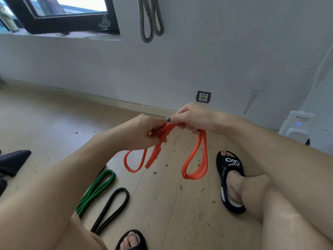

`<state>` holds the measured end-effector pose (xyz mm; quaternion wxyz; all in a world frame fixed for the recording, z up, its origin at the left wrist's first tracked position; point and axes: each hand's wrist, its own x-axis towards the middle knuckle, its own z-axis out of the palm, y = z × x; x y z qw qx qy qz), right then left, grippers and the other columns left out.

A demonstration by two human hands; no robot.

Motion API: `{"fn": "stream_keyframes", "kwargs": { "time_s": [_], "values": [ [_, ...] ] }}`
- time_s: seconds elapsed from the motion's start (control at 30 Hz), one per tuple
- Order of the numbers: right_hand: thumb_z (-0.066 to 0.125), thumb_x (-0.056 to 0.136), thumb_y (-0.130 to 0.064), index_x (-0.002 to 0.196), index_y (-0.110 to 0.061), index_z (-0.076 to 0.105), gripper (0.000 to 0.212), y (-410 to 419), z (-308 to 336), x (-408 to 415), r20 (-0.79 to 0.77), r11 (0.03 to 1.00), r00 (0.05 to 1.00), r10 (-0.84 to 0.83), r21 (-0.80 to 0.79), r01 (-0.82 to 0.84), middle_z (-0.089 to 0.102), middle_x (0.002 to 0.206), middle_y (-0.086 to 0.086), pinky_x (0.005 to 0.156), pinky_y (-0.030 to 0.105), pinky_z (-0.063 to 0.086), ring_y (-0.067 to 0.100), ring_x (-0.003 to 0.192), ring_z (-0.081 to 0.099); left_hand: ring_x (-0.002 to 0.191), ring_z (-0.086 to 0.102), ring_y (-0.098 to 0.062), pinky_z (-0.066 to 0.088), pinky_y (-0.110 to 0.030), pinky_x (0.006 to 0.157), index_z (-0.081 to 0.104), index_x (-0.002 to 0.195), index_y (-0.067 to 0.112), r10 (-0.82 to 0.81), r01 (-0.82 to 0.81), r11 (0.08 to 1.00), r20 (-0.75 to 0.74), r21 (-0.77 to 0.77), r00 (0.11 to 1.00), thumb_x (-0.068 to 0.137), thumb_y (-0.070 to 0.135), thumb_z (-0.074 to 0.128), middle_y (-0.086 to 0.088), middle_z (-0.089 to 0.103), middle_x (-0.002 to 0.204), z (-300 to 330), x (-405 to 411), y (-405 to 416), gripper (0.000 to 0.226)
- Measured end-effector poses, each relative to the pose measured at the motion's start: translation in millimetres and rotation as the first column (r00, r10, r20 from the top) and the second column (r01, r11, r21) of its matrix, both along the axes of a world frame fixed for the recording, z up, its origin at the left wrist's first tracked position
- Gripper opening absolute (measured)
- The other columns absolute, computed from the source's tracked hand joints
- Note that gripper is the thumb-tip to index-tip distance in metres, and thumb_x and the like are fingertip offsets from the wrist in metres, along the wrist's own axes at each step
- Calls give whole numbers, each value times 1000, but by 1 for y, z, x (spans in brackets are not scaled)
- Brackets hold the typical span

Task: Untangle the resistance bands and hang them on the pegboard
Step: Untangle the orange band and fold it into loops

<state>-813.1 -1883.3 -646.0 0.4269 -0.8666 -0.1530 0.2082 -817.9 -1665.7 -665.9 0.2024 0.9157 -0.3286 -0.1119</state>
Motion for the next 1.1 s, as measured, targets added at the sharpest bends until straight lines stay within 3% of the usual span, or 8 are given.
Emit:
{"fn": "stream_keyframes", "kwargs": {
  "time_s": [0.13,0.3,0.6,0.8,0.93,1.1],
  "values": [
    [63,98,-38,64,-13,52,44,1,0,2,-15,1000,1000,-19,20,19,37,51,-4,45,25,28,13,46,30,89,74,-2,62,-30,86,68,114,9,-2,-1,999,-61,-48,998,91,6,70,9,77,97,0,2,0,23],
    [63,98,-40,62,-14,53,46,1,-1,3,7,999,999,-34,25,33,39,50,-5,45,26,29,14,46,31,92,74,-15,61,-35,90,67,112,14,33,-71,984,-219,-166,975,94,16,70,-2,75,98,-3,0,-1,19],
    [61,99,-41,64,-13,54,45,1,-2,0,31,998,997,-70,-3,70,39,46,-10,46,25,30,11,43,33,73,74,-9,63,-38,74,71,101,17,45,-45,999,4,-14,999,92,32,73,2,75,83,1,11,-1,17],
    [63,94,-48,64,-15,56,45,4,12,2,74,991,995,-59,-113,67,44,52,-4,50,30,33,14,47,36,77,73,-12,62,-37,76,74,105,19,21,-18,999,94,-35,995,92,33,73,3,76,87,4,12,3,18],
    [62,92,-49,68,-15,58,42,5,34,14,95,977,995,-16,-209,36,48,62,0,53,32,35,14,51,40,76,73,-10,62,-34,76,74,105,18,32,-23,996,106,-82,994,93,30,73,4,75,87,12,21,7,17],
    [62,93,-48,66,-15,57,43,-5,42,37,91,982,995,-29,-183,45,46,57,-4,52,30,35,14,50,39,78,72,-10,61,-36,79,73,106,19,9,-4,997,64,-77,998,94,31,71,4,75,89,28,43,-1,17]
  ]
}}
